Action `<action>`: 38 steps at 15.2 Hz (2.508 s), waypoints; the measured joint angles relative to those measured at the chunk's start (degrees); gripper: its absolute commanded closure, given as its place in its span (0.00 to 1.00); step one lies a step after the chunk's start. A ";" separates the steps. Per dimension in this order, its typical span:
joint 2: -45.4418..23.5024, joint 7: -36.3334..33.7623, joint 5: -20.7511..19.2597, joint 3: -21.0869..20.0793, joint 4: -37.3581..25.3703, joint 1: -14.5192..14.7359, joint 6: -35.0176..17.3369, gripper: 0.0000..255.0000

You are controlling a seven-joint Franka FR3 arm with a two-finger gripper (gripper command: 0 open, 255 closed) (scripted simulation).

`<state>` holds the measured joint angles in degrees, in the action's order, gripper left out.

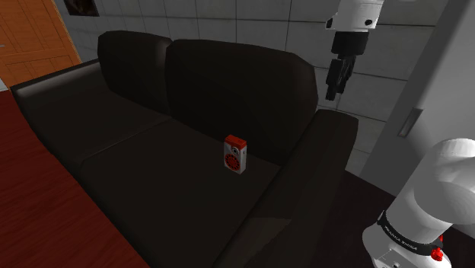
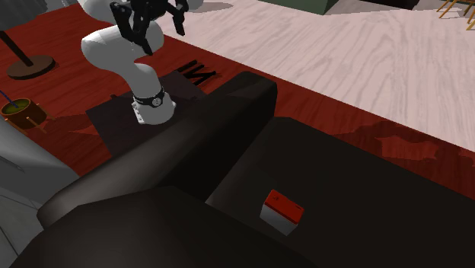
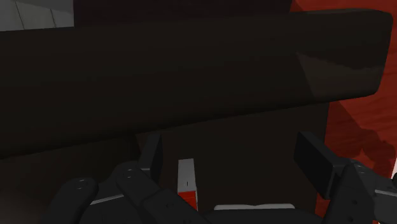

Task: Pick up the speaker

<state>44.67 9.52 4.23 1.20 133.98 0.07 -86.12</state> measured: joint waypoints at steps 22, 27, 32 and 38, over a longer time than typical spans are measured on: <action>-38.20 5.07 3.81 0.34 -5.39 2.00 -31.40 0.00; -48.98 6.35 5.14 0.11 -11.65 2.34 -35.61 0.00; -60.59 7.66 6.35 -0.28 -19.97 2.30 -38.49 0.00; -73.12 8.23 7.15 -0.97 -30.90 2.36 -39.77 0.00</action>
<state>-28.46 17.76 11.38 0.23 103.08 2.43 -125.89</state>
